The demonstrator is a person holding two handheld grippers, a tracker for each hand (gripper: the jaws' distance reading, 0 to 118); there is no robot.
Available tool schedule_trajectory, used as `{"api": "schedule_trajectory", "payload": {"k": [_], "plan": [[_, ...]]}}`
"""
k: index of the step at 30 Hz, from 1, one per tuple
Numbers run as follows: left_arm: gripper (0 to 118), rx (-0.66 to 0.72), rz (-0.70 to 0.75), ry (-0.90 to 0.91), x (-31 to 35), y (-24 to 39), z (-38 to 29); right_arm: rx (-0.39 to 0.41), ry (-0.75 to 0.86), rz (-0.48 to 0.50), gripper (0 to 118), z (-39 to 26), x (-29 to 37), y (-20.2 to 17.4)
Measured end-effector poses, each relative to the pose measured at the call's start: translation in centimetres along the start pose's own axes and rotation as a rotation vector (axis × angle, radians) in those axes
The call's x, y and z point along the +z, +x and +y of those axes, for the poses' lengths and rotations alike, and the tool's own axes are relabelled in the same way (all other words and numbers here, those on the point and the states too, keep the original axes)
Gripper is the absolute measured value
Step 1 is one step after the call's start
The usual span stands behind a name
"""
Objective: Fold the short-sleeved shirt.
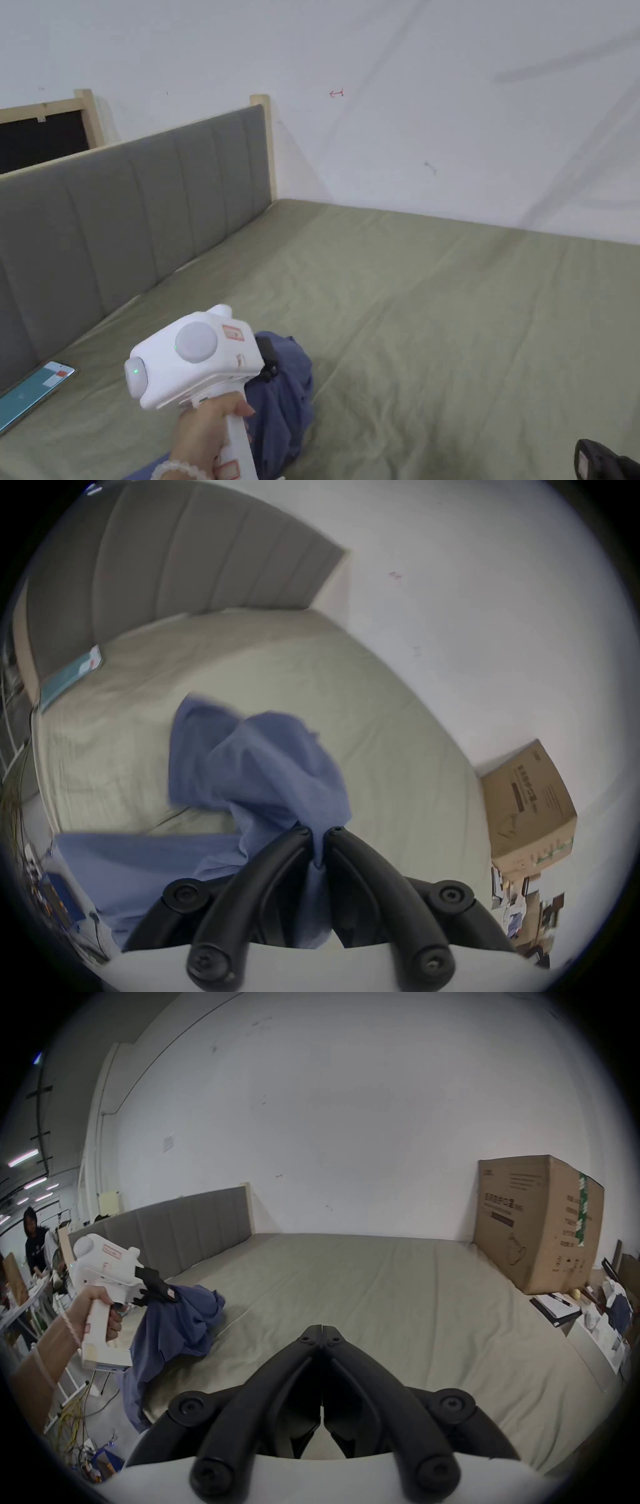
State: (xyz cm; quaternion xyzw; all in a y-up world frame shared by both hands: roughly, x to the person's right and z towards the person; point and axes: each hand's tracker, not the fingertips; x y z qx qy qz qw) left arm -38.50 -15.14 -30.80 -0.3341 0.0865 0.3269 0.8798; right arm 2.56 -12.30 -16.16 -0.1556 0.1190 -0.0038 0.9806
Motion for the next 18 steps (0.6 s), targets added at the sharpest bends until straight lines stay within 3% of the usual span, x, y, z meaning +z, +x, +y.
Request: {"api": "schedule_trajectory", "payload": {"k": [6,10,14,18], "plan": [[1,-0.163,-0.263,0.015,3.1,12.3,-1.0,-0.051,0.065,-0.107,0,1.2,2.8,4.2],[1,-0.341,-0.445,-0.012,4.0,21.8,-4.9,-0.082,0.104,-0.199,0,1.7,5.4,7.4],[1,-0.562,-0.578,-0.101,3.3,30.3,-11.7,-0.113,0.141,-0.319,0,2.1,8.1,10.6],[1,-0.691,-0.564,-0.237,-0.6,33.8,-21.6,-0.198,0.153,-0.388,0,1.5,10.2,13.7]]}}
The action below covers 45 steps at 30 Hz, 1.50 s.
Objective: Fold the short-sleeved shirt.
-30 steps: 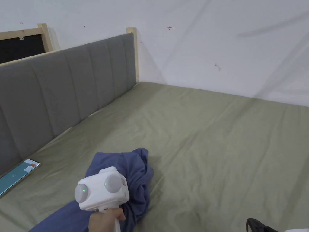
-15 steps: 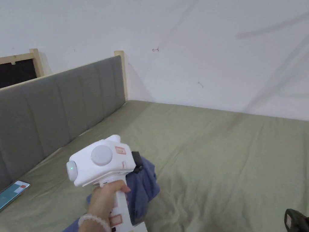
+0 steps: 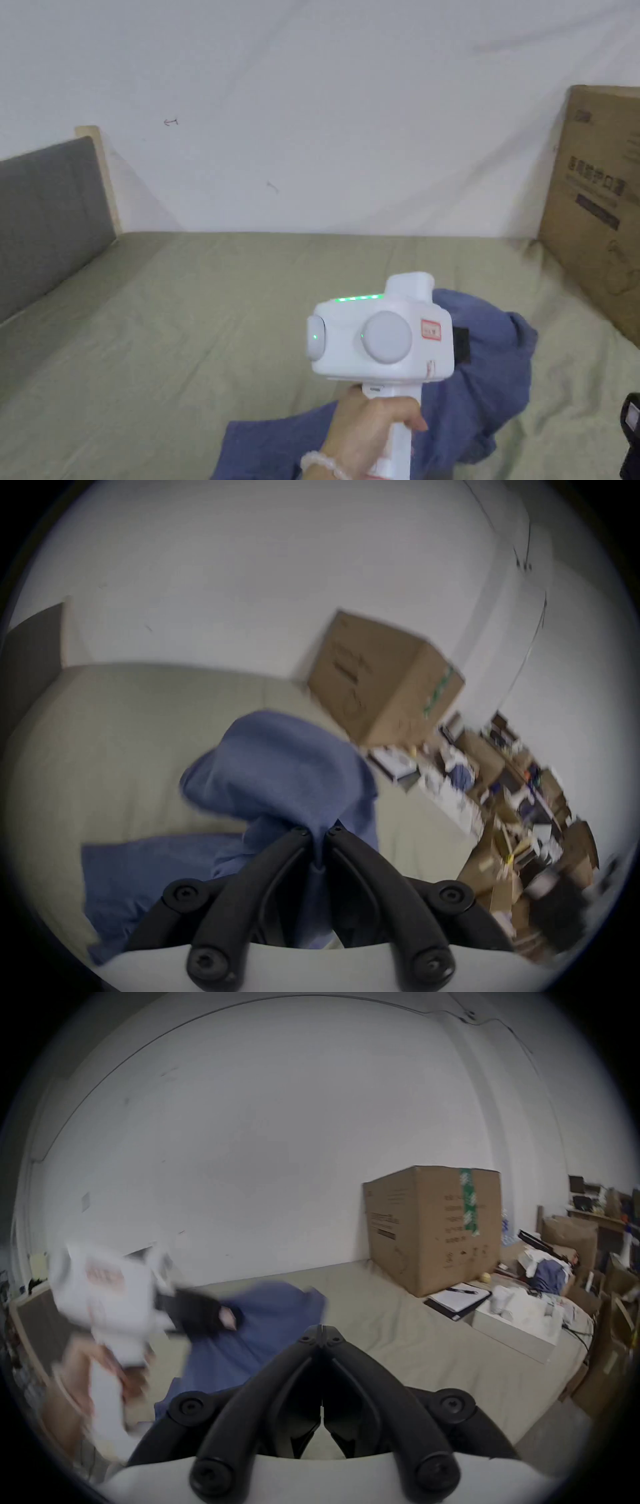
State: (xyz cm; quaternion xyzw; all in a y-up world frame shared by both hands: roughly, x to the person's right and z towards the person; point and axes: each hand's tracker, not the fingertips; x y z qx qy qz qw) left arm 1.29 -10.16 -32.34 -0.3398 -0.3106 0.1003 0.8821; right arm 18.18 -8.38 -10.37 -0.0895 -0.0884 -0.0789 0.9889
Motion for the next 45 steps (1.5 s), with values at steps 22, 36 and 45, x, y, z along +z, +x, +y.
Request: {"api": "schedule_trajectory", "payload": {"k": [22,36,45], "plan": [[101,-0.065,-0.004,-0.349,-5.6,1.2,-13.3,-0.029,-0.138,-0.011,0,-2.9,-2.0,3.1],[0,0.106,0.216,-0.228,3.4,-10.1,-12.9,0.016,-0.212,0.084,0,-4.8,-4.5,-0.8],[91,0.230,0.423,-0.169,3.5,-19.4,-6.4,0.024,-0.260,0.112,0,-6.0,-6.8,-1.7]]}}
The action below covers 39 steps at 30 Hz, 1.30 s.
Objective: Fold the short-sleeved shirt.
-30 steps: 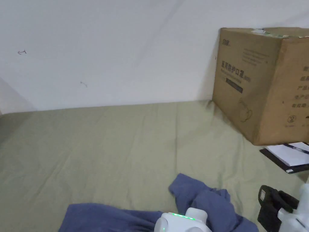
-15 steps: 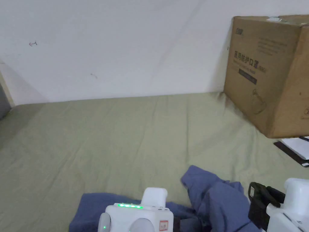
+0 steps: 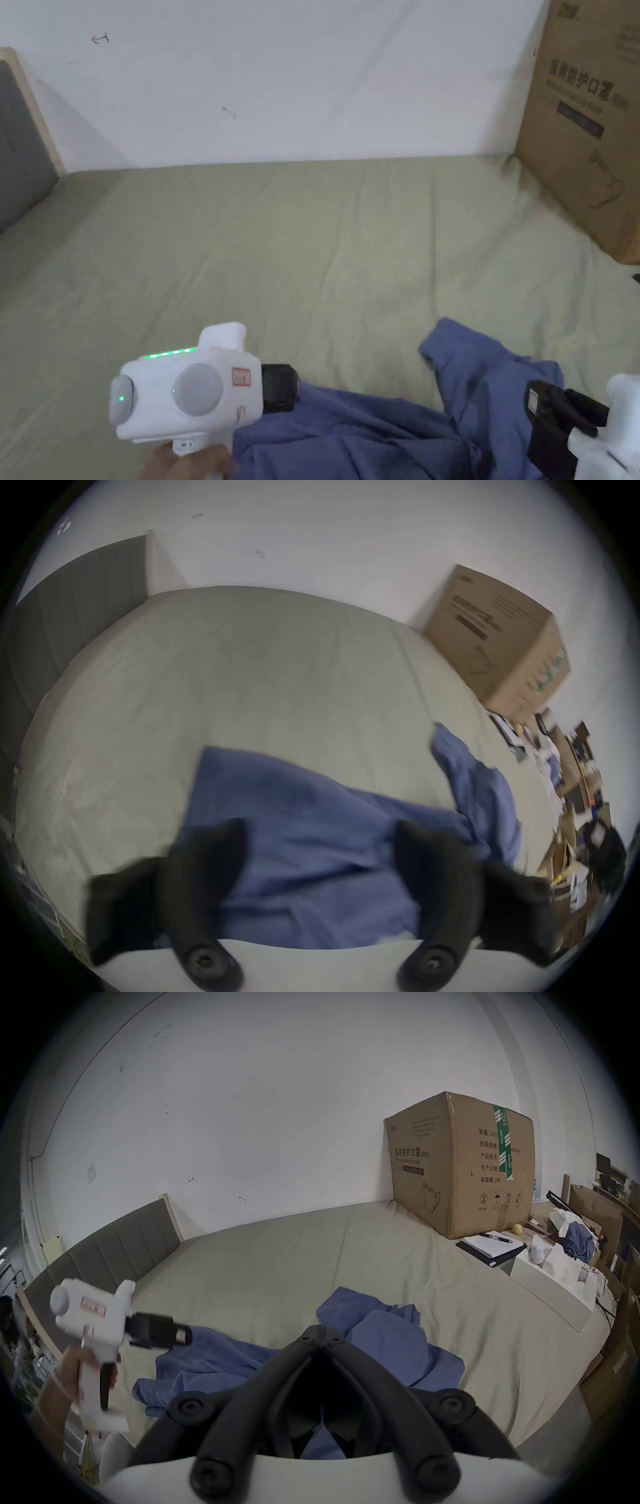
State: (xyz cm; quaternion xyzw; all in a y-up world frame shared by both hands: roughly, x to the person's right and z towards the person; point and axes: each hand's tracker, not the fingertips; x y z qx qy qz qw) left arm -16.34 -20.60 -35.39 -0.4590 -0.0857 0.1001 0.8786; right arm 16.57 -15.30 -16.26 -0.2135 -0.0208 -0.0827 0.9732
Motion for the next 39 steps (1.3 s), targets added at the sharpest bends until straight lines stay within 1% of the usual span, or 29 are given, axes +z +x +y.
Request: {"api": "schedule_trajectory", "payload": {"k": [2,4,7,10,13,14,15,16,17,18,19,22,25,26,27,28,29,31,32,33,34,35,37,38,39], "plan": [[103,0.039,0.032,0.044,-1.3,-1.9,1.7,0.012,-0.017,0.001,0,-0.1,-0.9,0.0],[103,0.066,0.071,0.014,-2.8,-2.7,3.1,0.042,-0.040,-0.017,0,-0.4,-1.5,-0.2],[101,0.011,0.085,-0.063,-5.7,-3.3,3.9,0.057,-0.052,-0.022,0,-0.5,-2.3,0.0],[85,-0.039,0.147,-0.091,-8.6,-3.1,3.6,0.055,-0.066,-0.026,0,-0.5,-3.1,0.2],[73,-0.071,0.161,-0.150,-11.4,-2.4,2.2,0.066,-0.083,-0.037,0,-0.6,-3.7,0.4],[68,-0.099,0.206,-0.090,-11.1,-1.8,1.4,0.068,-0.090,-0.041,0,-0.7,-3.9,0.5],[54,-0.131,0.197,-0.063,-10.6,-1.6,1.0,0.066,-0.094,-0.043,0,-0.7,-4.1,0.7],[27,-0.137,0.150,-0.074,-10.2,-1.4,1.1,0.062,-0.099,-0.045,0,-0.8,-4.3,0.9],[0,-0.100,0.097,-0.070,-9.8,-1.2,1.4,0.056,-0.103,-0.047,0,-0.9,-4.5,1.2],[0,-0.049,0.067,-0.085,-9.9,-1.2,1.7,0.050,-0.106,-0.047,0,-0.8,-4.7,1.5],[0,-0.019,0.125,-0.090,-9.7,-1.4,1.9,0.044,-0.110,-0.049,0,-0.7,-4.9,1.7],[0,-0.112,0.138,-0.092,-9.0,-0.7,1.9,0.028,-0.113,-0.034,0,0.1,-5.2,3.2],[0,-0.108,0.121,-0.076,-7.9,-0.5,2.2,0.029,-0.133,-0.010,0,1.8,-6.6,5.5],[0,-0.090,0.107,-0.070,-7.4,-0.5,2.4,0.031,-0.174,0.031,2,2.7,-7.4,6.4],[0,-0.086,0.100,-0.066,-7.2,-0.8,2.4,0.021,-0.160,0.023,12,3.4,-8.3,7.1],[0,-0.091,0.093,-0.055,-6.6,-0.8,2.5,-0.004,-0.167,0.036,25,4.3,-9.4,8.0],[0,-0.097,0.099,-0.040,-6.1,-0.6,2.6,-0.020,-0.210,0.030,37,5.4,-10.5,8.8],[0,-0.129,0.109,-0.020,-5.4,-0.4,2.6,-0.025,-0.231,-0.010,52,7.2,-12.8,9.8],[0,-0.143,0.112,-0.008,-5.0,-0.2,2.5,-0.005,-0.281,-0.021,86,8.0,-14.4,10.1],[0,-0.153,0.113,0.001,-4.7,0.0,2.5,0.015,-0.306,-0.019,101,8.5,-15.7,10.5],[0,-0.159,0.114,0.005,-4.3,0.2,2.5,0.020,-0.322,0.008,107,8.9,-17.3,11.2],[0,-0.159,0.115,0.011,-4.2,0.2,2.4,0.045,-0.390,0.013,106,9.3,-19.0,11.6],[0,-0.161,0.108,0.021,-3.6,0.3,2.5,0.068,-0.482,0.003,106,9.5,-23.2,13.4],[0,-0.160,0.108,0.021,-3.4,0.2,2.6,0.098,-0.539,0.032,105,9.5,-24.9,13.7],[0,-0.158,0.106,0.022,-3.4,0.1,2.7,0.111,-0.572,0.064,104,9.3,-26.1,13.9]]}}
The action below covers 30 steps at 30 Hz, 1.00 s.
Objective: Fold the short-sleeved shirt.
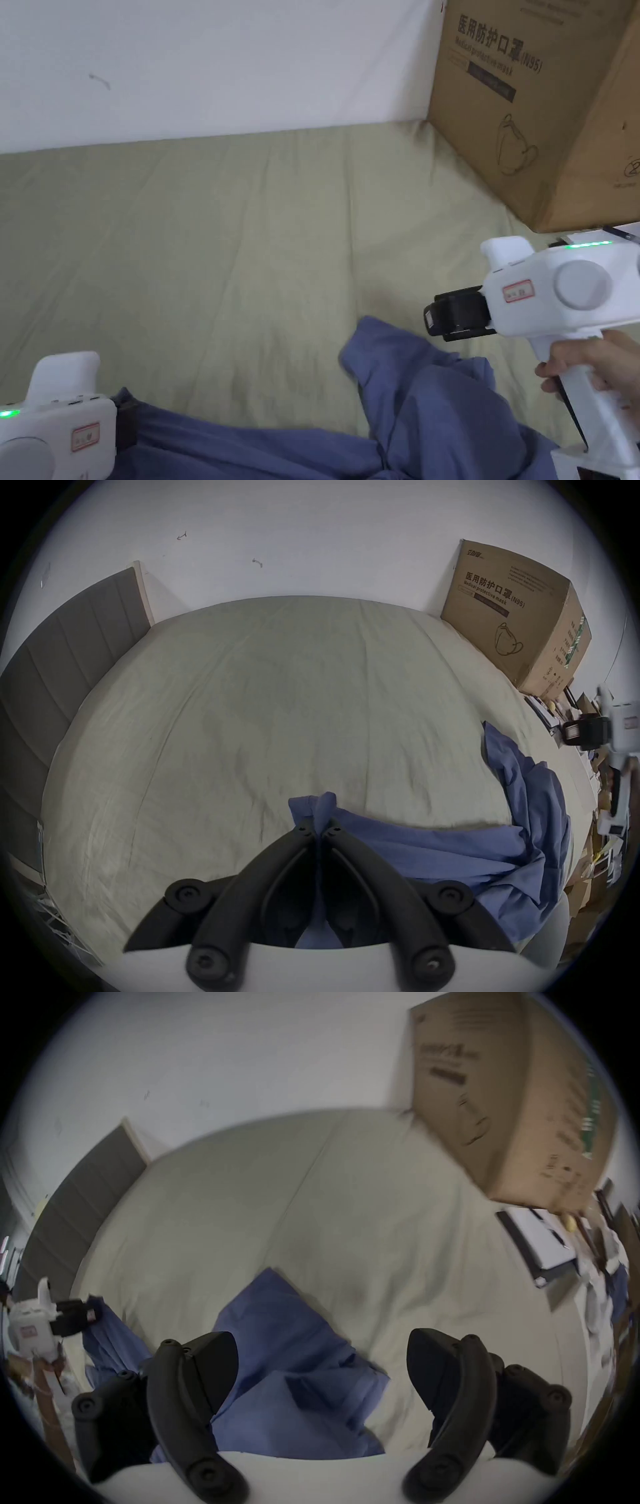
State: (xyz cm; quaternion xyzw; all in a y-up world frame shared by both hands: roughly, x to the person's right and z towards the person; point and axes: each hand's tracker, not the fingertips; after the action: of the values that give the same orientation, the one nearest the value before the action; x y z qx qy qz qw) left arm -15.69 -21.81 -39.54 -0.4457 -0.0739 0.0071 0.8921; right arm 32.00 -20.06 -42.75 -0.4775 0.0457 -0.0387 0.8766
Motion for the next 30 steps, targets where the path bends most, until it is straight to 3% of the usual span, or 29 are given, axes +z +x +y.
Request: {"api": "schedule_trajectory", "payload": {"k": [7,9,10,13,15,16,17,21,24,30], "plan": [[0,0.029,-0.008,-0.020,-0.6,-0.7,-0.1,-0.026,-0.338,0.013,80,-0.7,-9.8,0.4],[0,0.027,-0.005,-0.024,-0.7,-0.6,-0.2,-0.005,-0.226,-0.025,77,-1.6,-9.0,-1.6],[0,0.026,-0.001,-0.029,-0.7,-0.6,-0.2,0.029,-0.271,-0.069,71,-1.4,-8.7,-2.3],[0,0.020,0.000,-0.030,-0.7,-0.6,0.0,0.109,-0.314,-0.069,46,-0.6,-7.8,-3.1],[0,0.010,0.009,-0.018,-0.3,-0.6,0.2,0.119,-0.320,-0.075,10,-0.6,-7.5,-3.5],[0,0.017,0.016,-0.013,0.0,-0.5,0.2,0.136,-0.315,-0.087,5,-0.7,-7.2,-3.8],[0,0.028,0.015,-0.012,0.3,-0.7,0.3,0.147,-0.310,-0.110,5,-1.0,-7.1,-3.8],[0,0.039,0.017,-0.003,1.8,-1.2,0.9,0.005,-0.284,-0.052,5,-0.4,-5.3,-2.8],[0,0.026,0.042,0.034,4.0,-1.8,1.7,-0.030,-0.187,0.027,5,1.1,-1.3,-2.7],[0,0.058,0.095,0.183,10.5,-3.9,5.0,0.023,0.057,0.076,5,5.7,12.1,-5.1]]}}
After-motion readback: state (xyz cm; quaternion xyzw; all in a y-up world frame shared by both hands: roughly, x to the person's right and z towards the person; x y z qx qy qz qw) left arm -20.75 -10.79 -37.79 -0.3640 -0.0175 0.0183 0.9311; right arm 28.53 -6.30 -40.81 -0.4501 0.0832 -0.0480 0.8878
